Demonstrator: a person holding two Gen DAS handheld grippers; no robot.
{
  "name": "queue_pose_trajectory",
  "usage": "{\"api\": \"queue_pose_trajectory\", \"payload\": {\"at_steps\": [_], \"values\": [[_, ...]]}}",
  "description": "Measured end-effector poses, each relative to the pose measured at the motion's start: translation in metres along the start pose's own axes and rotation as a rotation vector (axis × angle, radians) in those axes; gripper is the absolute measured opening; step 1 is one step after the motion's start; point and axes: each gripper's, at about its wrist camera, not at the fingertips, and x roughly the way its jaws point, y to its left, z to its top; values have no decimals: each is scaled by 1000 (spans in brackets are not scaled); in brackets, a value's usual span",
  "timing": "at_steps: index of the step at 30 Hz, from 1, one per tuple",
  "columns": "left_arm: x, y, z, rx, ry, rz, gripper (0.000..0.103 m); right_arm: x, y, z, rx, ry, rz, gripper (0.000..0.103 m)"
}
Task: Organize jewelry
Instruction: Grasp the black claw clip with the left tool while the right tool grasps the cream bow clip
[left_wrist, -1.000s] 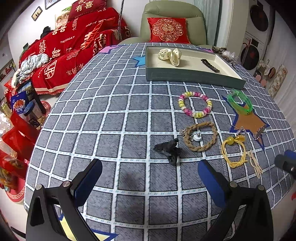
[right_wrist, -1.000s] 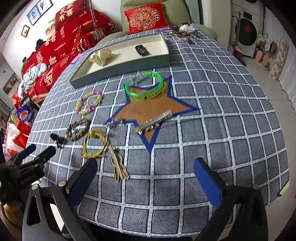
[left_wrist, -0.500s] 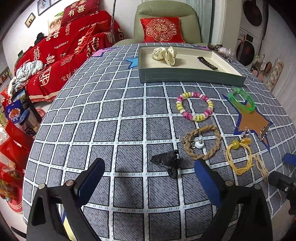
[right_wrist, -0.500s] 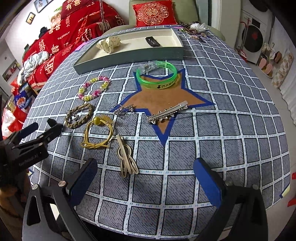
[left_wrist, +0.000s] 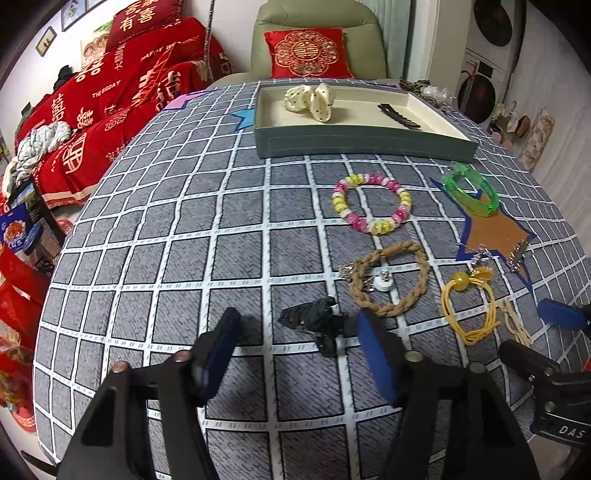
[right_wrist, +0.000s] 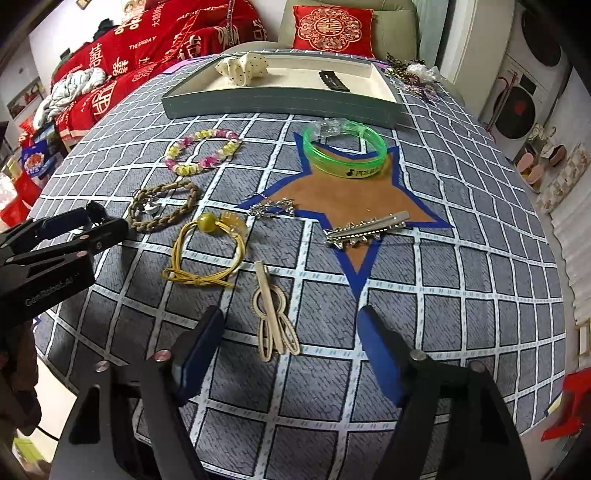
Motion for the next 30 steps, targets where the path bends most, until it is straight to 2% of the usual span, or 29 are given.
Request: {"api": "queue_pose_trajectory", "payload": {"at_steps": [3,5,9,10,16,24,25,26,30], "values": [[-1,-3,0,8,-2,-16,52,-2,1,1,-1,-2,2,64],[-3,-4,-1,14,-5,-22,47,-3,2,1,-3,-3,3,51],[-4,-3,-3,14,-6,-30,47,-4,4,3,-8,-7,6,33],[-5,-2,-3,10,-6,-35,47,-4,5,3,-7,-9,6,19],[-13,5,-6,-18,-10,-54,47,-6,-1,0,16,-14,19,17],[-31,6,-5,-21,-39,-70,47,-16,-23,-6,108,-23,97,17],[-34,6,-4,-22,-41,-75,47,-17,-25,-5,115,-25,102,14],[-36,6,-3,-23,-45,-80,47,-19,-27,-5,123,-27,110,4],[-43,4,1,-21,-63,-86,47,-25,-32,-1,141,-34,123,4]]}}
